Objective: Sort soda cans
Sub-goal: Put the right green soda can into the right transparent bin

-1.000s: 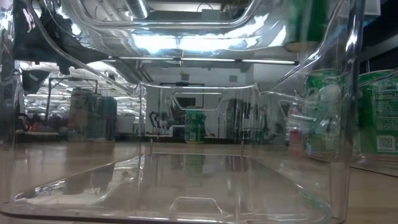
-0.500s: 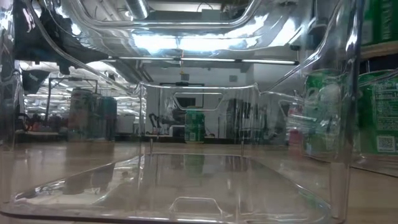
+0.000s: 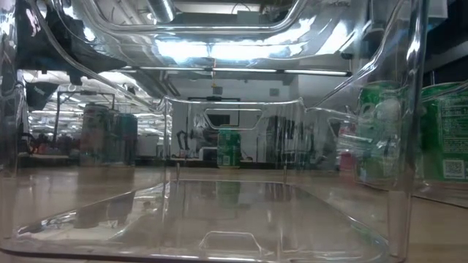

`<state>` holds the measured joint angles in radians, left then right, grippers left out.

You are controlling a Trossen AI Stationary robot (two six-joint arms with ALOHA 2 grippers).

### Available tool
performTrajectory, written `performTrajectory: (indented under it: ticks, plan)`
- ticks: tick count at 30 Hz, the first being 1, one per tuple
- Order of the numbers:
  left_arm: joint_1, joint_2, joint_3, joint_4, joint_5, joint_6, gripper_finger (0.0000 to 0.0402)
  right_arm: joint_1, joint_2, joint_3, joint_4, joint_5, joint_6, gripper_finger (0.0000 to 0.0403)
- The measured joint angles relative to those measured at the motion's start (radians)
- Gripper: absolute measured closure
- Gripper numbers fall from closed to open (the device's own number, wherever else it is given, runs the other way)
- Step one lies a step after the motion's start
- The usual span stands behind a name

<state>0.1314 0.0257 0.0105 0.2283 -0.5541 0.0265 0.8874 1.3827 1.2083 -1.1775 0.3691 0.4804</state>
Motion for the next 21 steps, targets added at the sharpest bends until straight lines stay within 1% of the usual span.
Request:
performTrajectory:
  ticks: [5,13,21]
  plan:
    - [0.000,0.000,0.000,0.001,0.000,0.000,0.0402,0.005,0.000,-0.071,0.072,0.005,0.021,0.0092]
    - [0.000,0.000,0.000,0.001,0.000,-0.001,0.0402,0.005,0.000,-0.164,0.126,0.006,0.021,0.0092]
    - [0.000,0.000,0.000,0.001,0.000,-0.002,0.0402,0.002,0.000,-0.277,0.241,0.017,0.021,0.0093]
